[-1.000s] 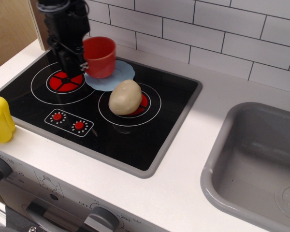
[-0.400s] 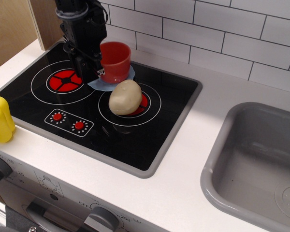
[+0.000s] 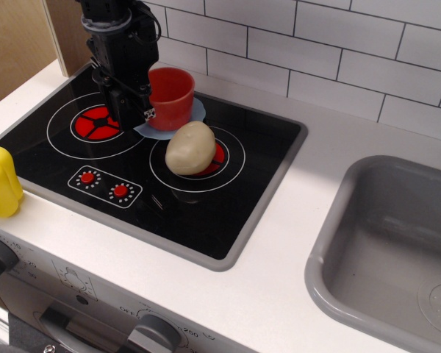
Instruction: Put cup on plate
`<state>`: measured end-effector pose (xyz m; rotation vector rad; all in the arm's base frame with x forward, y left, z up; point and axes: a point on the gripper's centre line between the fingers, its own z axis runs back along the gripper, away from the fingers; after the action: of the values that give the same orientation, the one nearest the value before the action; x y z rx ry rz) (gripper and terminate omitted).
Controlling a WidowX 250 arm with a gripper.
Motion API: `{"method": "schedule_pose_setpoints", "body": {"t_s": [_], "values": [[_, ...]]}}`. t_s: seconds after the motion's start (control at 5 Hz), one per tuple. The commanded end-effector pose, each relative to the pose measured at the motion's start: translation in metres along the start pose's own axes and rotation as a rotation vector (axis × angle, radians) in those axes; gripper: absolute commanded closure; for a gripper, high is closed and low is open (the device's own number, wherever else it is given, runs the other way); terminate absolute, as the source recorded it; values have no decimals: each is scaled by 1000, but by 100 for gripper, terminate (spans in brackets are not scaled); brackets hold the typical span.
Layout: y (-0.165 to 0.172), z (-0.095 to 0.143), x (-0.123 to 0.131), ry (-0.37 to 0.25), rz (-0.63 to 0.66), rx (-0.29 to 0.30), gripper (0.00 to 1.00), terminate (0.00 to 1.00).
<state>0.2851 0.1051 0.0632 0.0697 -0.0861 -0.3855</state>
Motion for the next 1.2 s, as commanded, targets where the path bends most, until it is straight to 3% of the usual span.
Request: {"method": "schedule_pose_setpoints", "body": {"t_s": [0.0, 0.2, 0.4, 1.0], "values": [[21, 30, 13, -72, 91, 84, 0, 0], [29, 47, 2, -105, 102, 89, 0, 0], [37, 56, -11, -90, 95, 69, 0, 0], [59, 59, -44, -55, 68, 94, 0, 0]]}}
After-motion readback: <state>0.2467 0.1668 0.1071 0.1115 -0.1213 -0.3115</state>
